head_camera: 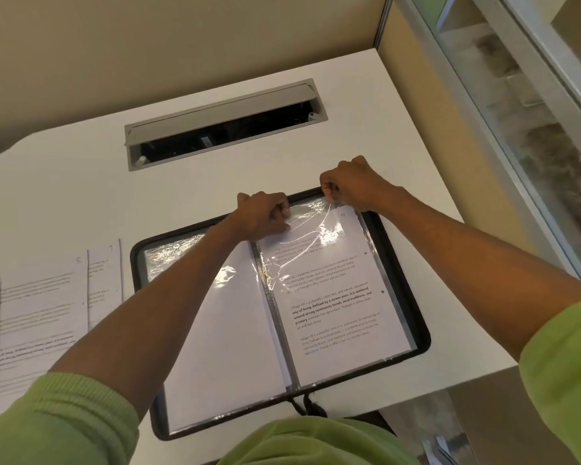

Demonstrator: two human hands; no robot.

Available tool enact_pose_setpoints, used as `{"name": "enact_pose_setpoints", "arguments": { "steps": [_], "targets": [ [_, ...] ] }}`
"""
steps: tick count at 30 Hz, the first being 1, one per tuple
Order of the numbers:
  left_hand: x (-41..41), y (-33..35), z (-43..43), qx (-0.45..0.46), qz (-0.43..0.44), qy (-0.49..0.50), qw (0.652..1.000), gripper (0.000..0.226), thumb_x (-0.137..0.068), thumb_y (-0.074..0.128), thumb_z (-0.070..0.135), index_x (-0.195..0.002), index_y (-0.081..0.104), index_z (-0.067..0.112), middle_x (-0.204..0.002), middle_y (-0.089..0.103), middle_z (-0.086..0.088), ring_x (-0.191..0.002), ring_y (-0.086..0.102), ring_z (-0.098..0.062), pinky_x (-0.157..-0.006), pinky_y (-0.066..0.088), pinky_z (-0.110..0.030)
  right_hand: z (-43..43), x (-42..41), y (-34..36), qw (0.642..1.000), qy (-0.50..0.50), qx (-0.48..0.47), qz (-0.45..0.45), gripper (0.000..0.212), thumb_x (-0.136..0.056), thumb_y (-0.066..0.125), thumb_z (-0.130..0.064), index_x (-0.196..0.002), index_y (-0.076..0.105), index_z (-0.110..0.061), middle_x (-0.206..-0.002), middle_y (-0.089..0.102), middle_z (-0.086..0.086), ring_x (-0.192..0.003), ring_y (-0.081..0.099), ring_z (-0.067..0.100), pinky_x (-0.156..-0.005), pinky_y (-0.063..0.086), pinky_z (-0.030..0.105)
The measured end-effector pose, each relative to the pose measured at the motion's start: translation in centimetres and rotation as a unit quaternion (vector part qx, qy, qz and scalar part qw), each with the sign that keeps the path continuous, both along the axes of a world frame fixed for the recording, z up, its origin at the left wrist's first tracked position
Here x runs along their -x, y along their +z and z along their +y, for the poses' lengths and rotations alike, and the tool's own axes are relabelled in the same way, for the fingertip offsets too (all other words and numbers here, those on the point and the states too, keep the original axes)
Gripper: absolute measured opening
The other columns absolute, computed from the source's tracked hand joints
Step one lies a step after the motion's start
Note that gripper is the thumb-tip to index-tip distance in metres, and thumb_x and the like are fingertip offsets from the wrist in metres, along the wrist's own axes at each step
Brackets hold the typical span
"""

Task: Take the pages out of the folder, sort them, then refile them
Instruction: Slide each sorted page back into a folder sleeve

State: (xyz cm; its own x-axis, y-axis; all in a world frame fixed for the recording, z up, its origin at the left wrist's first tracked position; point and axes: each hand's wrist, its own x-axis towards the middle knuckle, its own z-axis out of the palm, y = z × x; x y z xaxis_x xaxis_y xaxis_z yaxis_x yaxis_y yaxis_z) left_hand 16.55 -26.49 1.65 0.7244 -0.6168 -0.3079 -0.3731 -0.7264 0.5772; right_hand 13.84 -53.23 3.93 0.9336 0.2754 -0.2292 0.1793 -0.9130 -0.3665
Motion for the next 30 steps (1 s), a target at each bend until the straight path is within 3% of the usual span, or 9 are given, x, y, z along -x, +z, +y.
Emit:
{"name": "enact_pose_setpoints", "arguments": {
  "steps": [4, 8, 11, 13, 18, 27, 30],
  "targets": [
    [2.9, -0.6, -0.3, -0.003, -0.112, 0.048, 0.993, 0.052, -0.094, 0.070, 0.037, -0.142, 0.053, 0.027, -0.136, 0.061, 0.004, -0.128, 0.049, -0.021, -0.104, 0.027, -0.044, 0.9, 2.7, -1.1, 0.993, -0.086, 0.026, -0.071, 0.017, -0.087, 0.067, -0.012, -0.104, 0.066, -0.018, -0.104, 0.066, 0.000, -0.100, 0.059, 0.024, -0.092, 0.033, 0.035],
    [9.1, -1.9, 0.2, 0.074, -0.154, 0.110, 0.979, 0.052, -0.101, 0.057, 0.031, -0.151, 0.049, 0.020, -0.156, 0.049, -0.003, -0.144, 0.042, -0.025, -0.116, 0.026, -0.050, 5.3, 10.9, -1.0, 0.960, -0.210, -0.089, -0.161, 0.031, -0.093, 0.061, -0.010, -0.124, 0.062, -0.009, -0.124, 0.062, 0.008, -0.115, 0.055, 0.025, -0.099, 0.045, 0.036],
    [14.4, -3.6, 0.7, 0.083, -0.156, 0.113, 0.978, 0.052, -0.105, 0.048, 0.019, -0.157, 0.044, 0.016, -0.167, 0.035, -0.008, -0.155, 0.029, -0.025, -0.126, 0.022, -0.052, 10.5, 19.0, -1.8, 0.963, -0.220, -0.114, -0.104, 0.047, -0.101, 0.057, -0.015, -0.147, 0.048, -0.012, -0.154, 0.046, 0.006, -0.143, 0.040, 0.019, -0.121, 0.034, 0.036],
    [16.9, -4.6, 0.5, 0.085, -0.147, 0.097, 0.981, 0.052, -0.108, 0.043, 0.017, -0.160, 0.039, 0.015, -0.171, 0.027, -0.008, -0.160, 0.019, -0.024, -0.129, 0.016, -0.054, 12.9, 23.7, -3.5, 0.973, -0.198, -0.095, -0.070, 0.057, -0.104, 0.053, -0.020, -0.157, 0.035, -0.014, -0.166, 0.030, 0.005, -0.154, 0.024, 0.017, -0.126, 0.023, 0.038],
    [19.0, -5.9, -0.2, 0.006, -0.181, 0.033, 0.983, 0.057, -0.114, 0.031, 0.039, -0.167, 0.020, 0.021, -0.176, 0.008, -0.004, -0.162, -0.004, -0.018, -0.131, 0.004, -0.053, 12.9, 29.8, -6.6, 0.983, -0.173, -0.012, -0.054, 0.061, -0.109, 0.037, -0.032, -0.163, 0.016, -0.013, -0.172, 0.005, 0.006, -0.159, 0.001, 0.018, -0.129, 0.002, 0.038],
    [19.4, -6.2, -0.8, -0.038, -0.223, 0.047, 0.973, 0.058, -0.114, 0.032, 0.040, -0.168, 0.015, 0.026, -0.176, 0.003, 0.001, -0.162, -0.006, -0.015, -0.131, 0.006, -0.051, 10.7, 34.6, -6.7, 0.926, -0.375, 0.050, -0.003, 0.065, -0.108, 0.030, -0.046, -0.164, 0.003, -0.029, -0.168, -0.017, 0.020, -0.157, -0.015, 0.033, -0.127, 0.006, 0.052],
    [19.4, -6.2, -0.8, -0.037, -0.224, 0.048, 0.973, 0.058, -0.114, 0.032, 0.041, -0.168, 0.015, 0.026, -0.176, 0.004, 0.001, -0.162, -0.006, -0.015, -0.131, 0.006, -0.051, 10.9, 35.2, -6.7, 0.923, -0.380, 0.059, -0.005, 0.062, -0.108, 0.025, -0.046, -0.164, 0.003, -0.030, -0.167, -0.016, 0.023, -0.156, -0.015, 0.034, -0.127, 0.005, 0.052]
  ]
}}
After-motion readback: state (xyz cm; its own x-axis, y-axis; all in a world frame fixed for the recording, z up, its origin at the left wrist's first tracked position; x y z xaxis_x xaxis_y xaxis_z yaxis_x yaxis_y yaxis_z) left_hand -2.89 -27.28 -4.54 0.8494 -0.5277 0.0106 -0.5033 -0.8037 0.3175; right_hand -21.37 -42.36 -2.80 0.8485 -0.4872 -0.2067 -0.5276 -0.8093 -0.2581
